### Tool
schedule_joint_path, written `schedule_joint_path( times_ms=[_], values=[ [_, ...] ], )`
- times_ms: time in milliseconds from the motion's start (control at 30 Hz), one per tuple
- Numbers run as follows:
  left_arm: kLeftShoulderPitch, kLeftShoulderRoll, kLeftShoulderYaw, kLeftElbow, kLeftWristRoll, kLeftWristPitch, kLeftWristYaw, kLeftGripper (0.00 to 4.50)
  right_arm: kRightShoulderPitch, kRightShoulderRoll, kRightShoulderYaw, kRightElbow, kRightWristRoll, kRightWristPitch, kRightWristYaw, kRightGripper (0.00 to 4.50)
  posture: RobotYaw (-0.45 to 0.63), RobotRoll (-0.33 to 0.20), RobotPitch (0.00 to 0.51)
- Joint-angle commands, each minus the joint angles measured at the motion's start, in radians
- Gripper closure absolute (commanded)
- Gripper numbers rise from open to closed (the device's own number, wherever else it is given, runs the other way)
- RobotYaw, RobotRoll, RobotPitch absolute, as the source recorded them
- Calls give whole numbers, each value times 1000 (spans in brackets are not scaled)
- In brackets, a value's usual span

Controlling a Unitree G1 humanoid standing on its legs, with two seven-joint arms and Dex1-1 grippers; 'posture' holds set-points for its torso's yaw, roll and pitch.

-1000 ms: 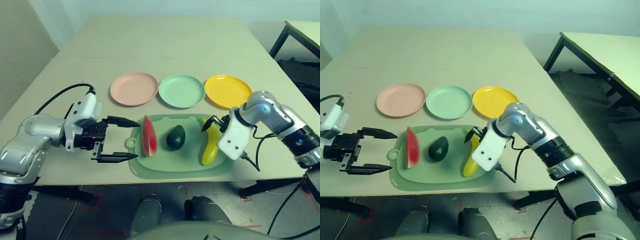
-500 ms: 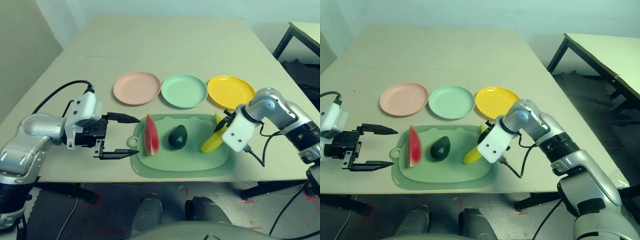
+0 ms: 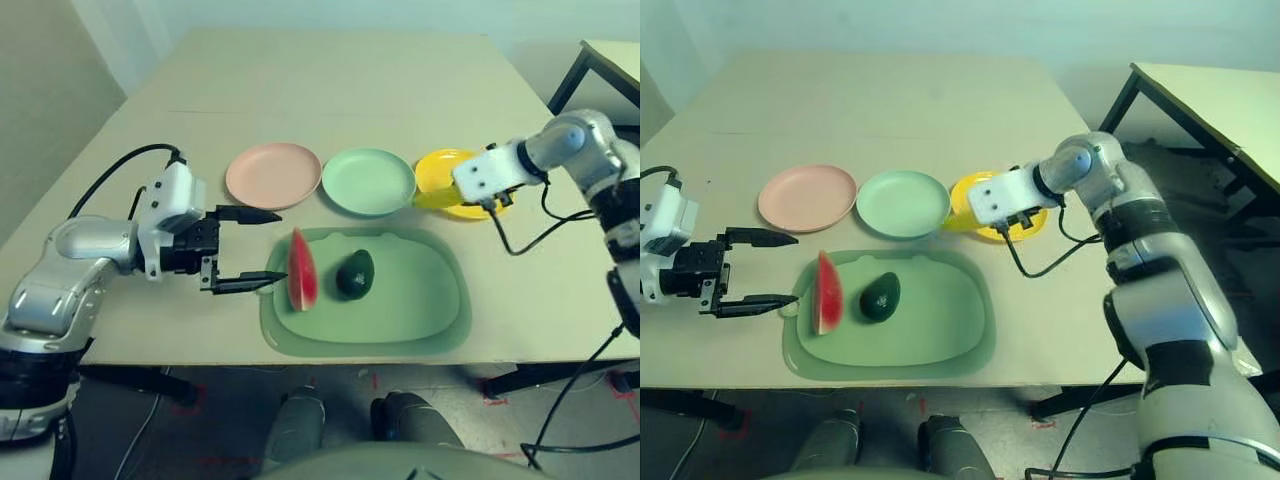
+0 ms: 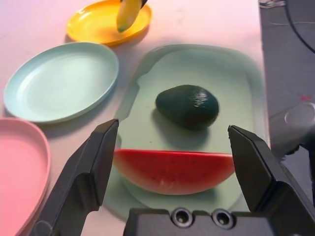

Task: Place the fruits into color-matched plates.

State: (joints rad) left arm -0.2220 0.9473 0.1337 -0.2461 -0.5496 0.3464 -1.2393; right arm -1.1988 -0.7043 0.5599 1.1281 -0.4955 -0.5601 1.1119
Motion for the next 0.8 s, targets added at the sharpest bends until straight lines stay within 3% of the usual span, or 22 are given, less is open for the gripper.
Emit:
schedule_joint_path(
  times_ms=[33,233,500,767,800],
  values=[
    [-4,7,-9,-11,14,14,9,0,-19,30,40,101,-89,5,-107,2855,107,0,89],
    [25,17,11,-49,5,31,27,0,-3,53,56,181,-170,45,-228,2855,137,0,97],
    [88,23,37,-103,-11,53,53,0,1,68,42,195,-192,44,-287,2855,154,0,96],
    [63,23,17,-72,2,42,39,0,-11,70,9,163,-140,-36,-203,90,126,0,87],
    [57,21,13,-69,3,42,36,0,-12,71,2,152,-130,-52,-182,40,126,0,87]
  ],
)
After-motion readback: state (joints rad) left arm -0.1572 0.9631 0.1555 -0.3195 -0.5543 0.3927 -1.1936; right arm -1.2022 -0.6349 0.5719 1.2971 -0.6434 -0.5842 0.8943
